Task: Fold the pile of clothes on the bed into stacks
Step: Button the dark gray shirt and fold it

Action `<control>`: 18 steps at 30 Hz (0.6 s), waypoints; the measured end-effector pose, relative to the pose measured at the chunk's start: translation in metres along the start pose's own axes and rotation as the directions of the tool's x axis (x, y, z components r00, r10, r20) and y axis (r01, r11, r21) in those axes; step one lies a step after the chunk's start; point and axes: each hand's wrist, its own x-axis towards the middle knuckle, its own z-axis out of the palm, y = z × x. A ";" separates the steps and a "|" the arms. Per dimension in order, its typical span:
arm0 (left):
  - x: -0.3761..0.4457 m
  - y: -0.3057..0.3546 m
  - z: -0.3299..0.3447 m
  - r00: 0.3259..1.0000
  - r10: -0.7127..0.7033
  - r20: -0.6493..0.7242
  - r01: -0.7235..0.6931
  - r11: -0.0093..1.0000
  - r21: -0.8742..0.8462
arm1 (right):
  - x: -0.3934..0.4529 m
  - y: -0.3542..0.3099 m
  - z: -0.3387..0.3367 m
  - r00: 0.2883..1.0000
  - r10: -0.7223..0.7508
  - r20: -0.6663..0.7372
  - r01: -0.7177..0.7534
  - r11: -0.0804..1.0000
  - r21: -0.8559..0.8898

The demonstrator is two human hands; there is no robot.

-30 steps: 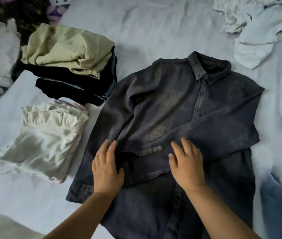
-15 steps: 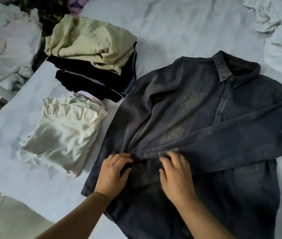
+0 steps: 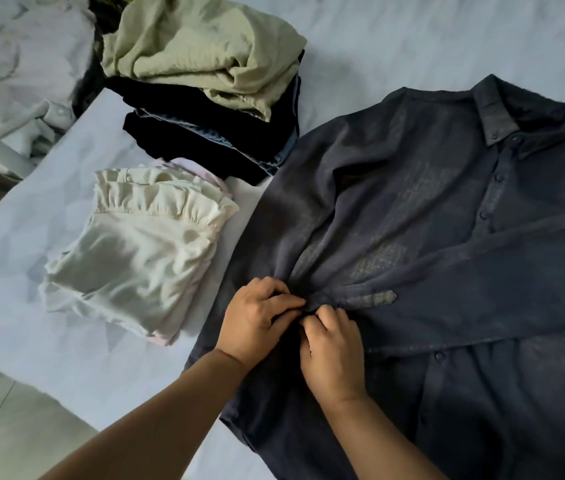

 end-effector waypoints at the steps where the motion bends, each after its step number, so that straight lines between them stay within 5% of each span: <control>1: 0.001 0.001 0.000 1.000 -0.013 0.002 0.013 1.000 -0.009 | -0.001 0.000 0.002 1.000 -0.002 -0.028 0.002 1.000 -0.011; 7: 0.014 0.001 -0.005 0.985 -0.099 0.144 0.110 0.992 -0.067 | 0.000 -0.001 0.001 0.982 0.015 -0.187 -0.014 1.000 0.008; 15: 0.033 -0.002 -0.025 0.920 0.009 0.391 0.084 0.972 -0.218 | 0.007 0.006 -0.005 0.977 -0.053 -0.209 0.043 0.998 -0.055; 18: 0.037 0.003 -0.027 0.881 -0.062 0.469 0.198 0.949 -0.247 | 0.006 0.008 -0.005 0.977 -0.049 -0.209 0.040 0.998 -0.049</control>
